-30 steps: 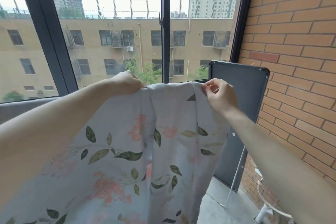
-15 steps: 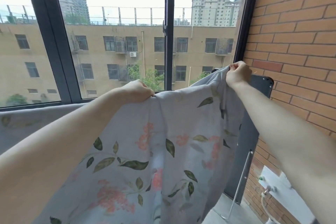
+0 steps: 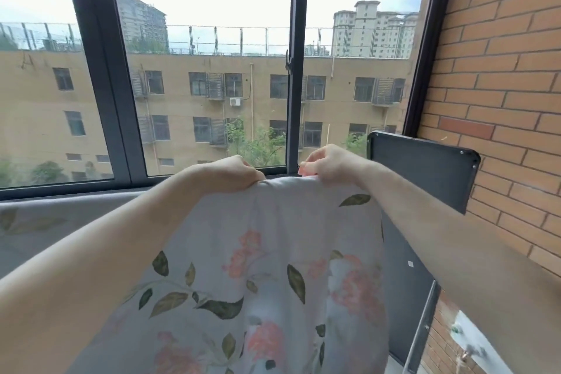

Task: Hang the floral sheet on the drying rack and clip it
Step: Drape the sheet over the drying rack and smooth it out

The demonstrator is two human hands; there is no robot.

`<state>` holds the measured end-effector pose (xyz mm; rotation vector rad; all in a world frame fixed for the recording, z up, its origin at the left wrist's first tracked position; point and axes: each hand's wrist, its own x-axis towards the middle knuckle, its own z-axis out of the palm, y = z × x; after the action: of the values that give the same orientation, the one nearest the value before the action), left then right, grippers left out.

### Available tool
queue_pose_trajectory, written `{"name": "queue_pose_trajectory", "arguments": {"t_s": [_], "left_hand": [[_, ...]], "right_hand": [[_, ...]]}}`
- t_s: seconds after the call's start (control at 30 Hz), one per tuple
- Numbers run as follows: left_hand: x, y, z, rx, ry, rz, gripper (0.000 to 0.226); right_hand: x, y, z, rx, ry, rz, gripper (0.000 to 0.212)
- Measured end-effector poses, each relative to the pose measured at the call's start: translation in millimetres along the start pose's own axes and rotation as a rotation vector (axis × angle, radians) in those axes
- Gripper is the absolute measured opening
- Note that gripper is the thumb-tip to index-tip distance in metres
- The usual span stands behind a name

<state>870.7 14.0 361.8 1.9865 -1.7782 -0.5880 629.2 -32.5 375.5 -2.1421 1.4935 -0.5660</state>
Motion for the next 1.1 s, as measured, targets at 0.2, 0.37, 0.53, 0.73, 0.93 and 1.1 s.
{"name": "queue_pose_trajectory", "arguments": {"t_s": [0.2,0.37,0.53,0.73,0.93,1.1], "left_hand": [[-7,-2,-4,0.018,0.059,0.045,0.032],[-48,-9,-3,0.211,0.409,0.29,0.042],[-111,-97,-45,0.43,0.515,0.231,0.055],[-184,-223,-105,0.52,0.74,0.03,0.078],[-181,-227,-95,0.536,0.814,-0.002,0.072],[-172,-207,-74,0.553,0.818,0.056,0.05]], "right_hand": [[-2,-9,17,-0.148,0.053,0.059,0.044],[-11,-9,17,-0.144,0.047,0.064,0.038],[-18,-6,16,-0.226,0.108,0.034,0.045],[-32,-27,33,-0.317,0.212,-0.092,0.049],[-64,-156,126,-0.198,0.061,-0.549,0.03],[-66,-252,204,-0.251,0.05,-0.621,0.028]]}}
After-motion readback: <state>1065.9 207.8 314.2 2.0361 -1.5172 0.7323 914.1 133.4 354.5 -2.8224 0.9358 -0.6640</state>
